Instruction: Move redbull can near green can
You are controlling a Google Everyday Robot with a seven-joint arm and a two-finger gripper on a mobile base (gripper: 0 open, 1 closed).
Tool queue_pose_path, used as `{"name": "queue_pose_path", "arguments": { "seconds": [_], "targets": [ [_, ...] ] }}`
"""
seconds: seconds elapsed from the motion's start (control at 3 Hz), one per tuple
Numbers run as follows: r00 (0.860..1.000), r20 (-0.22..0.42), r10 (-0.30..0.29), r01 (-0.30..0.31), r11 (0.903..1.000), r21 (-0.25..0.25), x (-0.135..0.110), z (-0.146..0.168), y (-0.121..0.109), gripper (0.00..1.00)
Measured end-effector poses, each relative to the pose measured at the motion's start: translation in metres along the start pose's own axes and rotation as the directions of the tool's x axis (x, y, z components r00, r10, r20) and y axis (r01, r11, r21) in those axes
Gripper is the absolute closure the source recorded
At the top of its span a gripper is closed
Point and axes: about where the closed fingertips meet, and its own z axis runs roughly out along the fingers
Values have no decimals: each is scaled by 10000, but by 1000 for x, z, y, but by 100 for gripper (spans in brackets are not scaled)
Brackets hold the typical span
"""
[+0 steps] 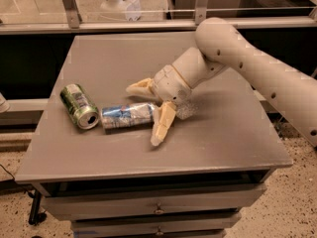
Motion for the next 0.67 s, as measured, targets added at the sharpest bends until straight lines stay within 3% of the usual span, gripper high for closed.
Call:
{"name": "queue_pose_path", "arguments": {
  "seconds": [0.33, 0.67],
  "targets": [
    [9987, -350, -365, 384, 9977, 551, -15, -25, 5, 0],
    [9886, -1141, -982, 1161, 9798, 1626, -52, -77, 20, 0]
  ]
}}
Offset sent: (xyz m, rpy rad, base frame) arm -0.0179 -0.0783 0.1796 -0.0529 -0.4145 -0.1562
